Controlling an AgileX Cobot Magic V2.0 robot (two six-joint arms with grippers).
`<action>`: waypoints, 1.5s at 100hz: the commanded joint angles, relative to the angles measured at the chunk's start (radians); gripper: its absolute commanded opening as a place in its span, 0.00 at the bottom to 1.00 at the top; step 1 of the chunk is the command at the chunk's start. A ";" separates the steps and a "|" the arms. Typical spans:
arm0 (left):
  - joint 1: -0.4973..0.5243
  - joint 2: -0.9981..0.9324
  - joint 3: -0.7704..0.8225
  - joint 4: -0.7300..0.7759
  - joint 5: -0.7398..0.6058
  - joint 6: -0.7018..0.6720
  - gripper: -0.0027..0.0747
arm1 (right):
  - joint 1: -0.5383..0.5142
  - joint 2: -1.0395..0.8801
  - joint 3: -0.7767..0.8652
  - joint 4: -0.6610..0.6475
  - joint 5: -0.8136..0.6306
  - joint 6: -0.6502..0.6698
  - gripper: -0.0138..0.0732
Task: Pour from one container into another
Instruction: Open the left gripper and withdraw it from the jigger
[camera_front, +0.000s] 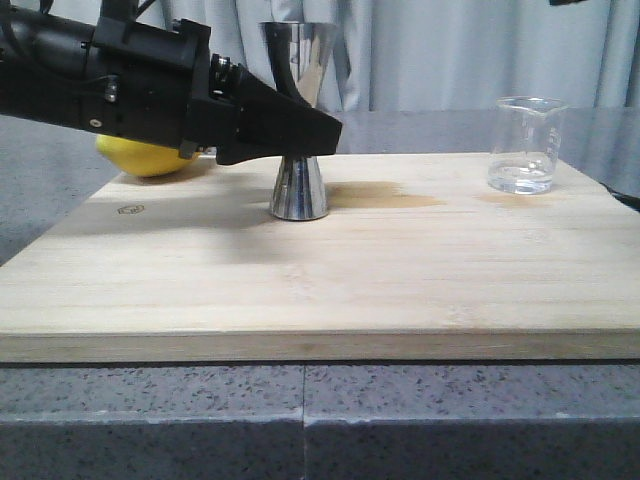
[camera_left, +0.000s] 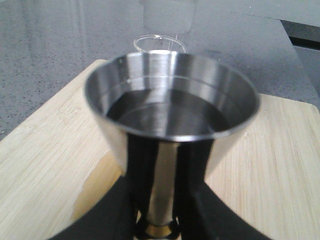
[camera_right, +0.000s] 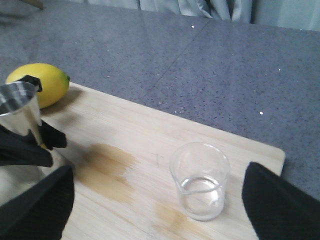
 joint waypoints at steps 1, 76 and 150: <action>-0.006 -0.037 -0.026 -0.077 0.060 -0.001 0.19 | -0.006 -0.050 -0.027 -0.016 -0.004 0.028 0.87; -0.006 -0.037 -0.026 -0.077 0.060 -0.001 0.19 | -0.006 -0.093 -0.027 -0.016 -0.008 0.028 0.87; -0.006 -0.037 -0.026 -0.077 0.036 -0.001 0.46 | -0.006 -0.093 -0.027 -0.016 -0.008 0.028 0.87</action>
